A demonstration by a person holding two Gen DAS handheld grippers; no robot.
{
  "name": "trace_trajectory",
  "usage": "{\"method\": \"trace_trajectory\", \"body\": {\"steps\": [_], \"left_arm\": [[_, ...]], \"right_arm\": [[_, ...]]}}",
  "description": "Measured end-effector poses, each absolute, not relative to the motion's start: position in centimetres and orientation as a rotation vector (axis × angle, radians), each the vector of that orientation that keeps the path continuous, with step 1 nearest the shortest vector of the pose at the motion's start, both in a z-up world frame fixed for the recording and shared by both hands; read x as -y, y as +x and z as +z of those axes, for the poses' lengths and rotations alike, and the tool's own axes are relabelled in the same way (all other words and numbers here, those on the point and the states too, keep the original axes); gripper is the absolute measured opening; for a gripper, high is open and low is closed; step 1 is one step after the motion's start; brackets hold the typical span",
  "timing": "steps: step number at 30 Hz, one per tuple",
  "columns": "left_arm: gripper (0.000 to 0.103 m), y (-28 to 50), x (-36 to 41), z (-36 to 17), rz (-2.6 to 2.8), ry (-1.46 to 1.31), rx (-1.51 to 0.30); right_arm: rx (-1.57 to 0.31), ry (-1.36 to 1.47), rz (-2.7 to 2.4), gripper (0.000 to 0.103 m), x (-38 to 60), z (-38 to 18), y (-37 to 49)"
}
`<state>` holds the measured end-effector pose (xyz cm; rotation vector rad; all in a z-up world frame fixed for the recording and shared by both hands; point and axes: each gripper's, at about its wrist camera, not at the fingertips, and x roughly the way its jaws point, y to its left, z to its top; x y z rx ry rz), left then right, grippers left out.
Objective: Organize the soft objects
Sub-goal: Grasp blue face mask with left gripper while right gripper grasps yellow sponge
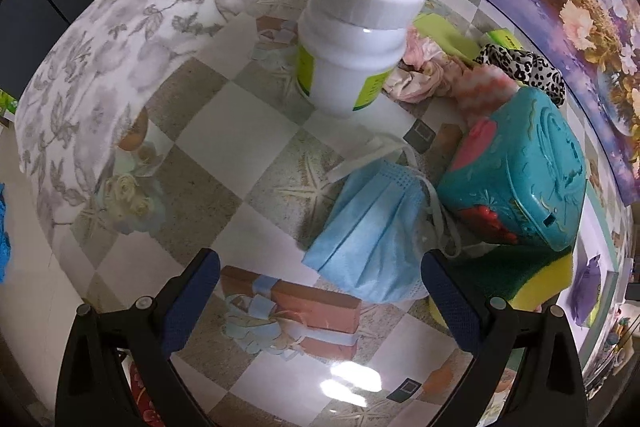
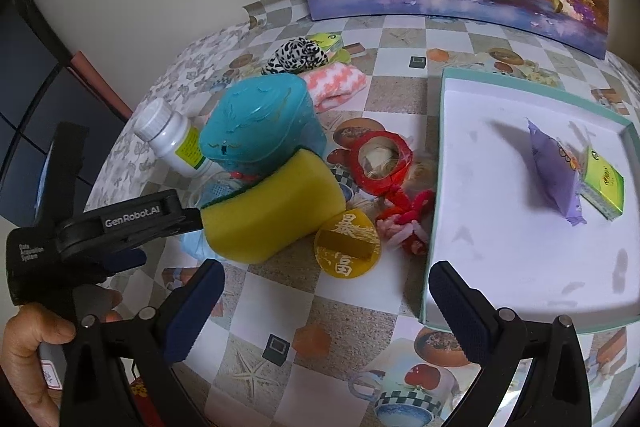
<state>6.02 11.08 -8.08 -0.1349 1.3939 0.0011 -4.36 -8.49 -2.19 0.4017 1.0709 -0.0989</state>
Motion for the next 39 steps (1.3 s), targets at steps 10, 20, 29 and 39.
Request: {"method": "trace_trajectory", "body": {"steps": [10, 20, 29, 39], "left_arm": [[0.1, 6.9, -9.6, -9.7, -0.004, -0.078, -1.388], [0.1, 8.0, -9.8, -12.0, -0.016, -0.164, -1.418], [0.076, 8.3, -10.0, -11.9, -0.046, -0.206, -1.413], [0.026, 8.6, -9.4, -11.9, -0.124, -0.288, -1.418]], "right_arm": [[-1.083, 0.414, -0.123, 0.103, 9.0, -2.5, -4.5], [-1.079, 0.408, -0.127, 0.103, 9.2, -2.3, -4.5], [-1.072, 0.408, -0.129, 0.103, 9.2, -2.2, -4.5], [-1.036, 0.52, -0.091, 0.103, 9.0, -2.6, -3.6]]}}
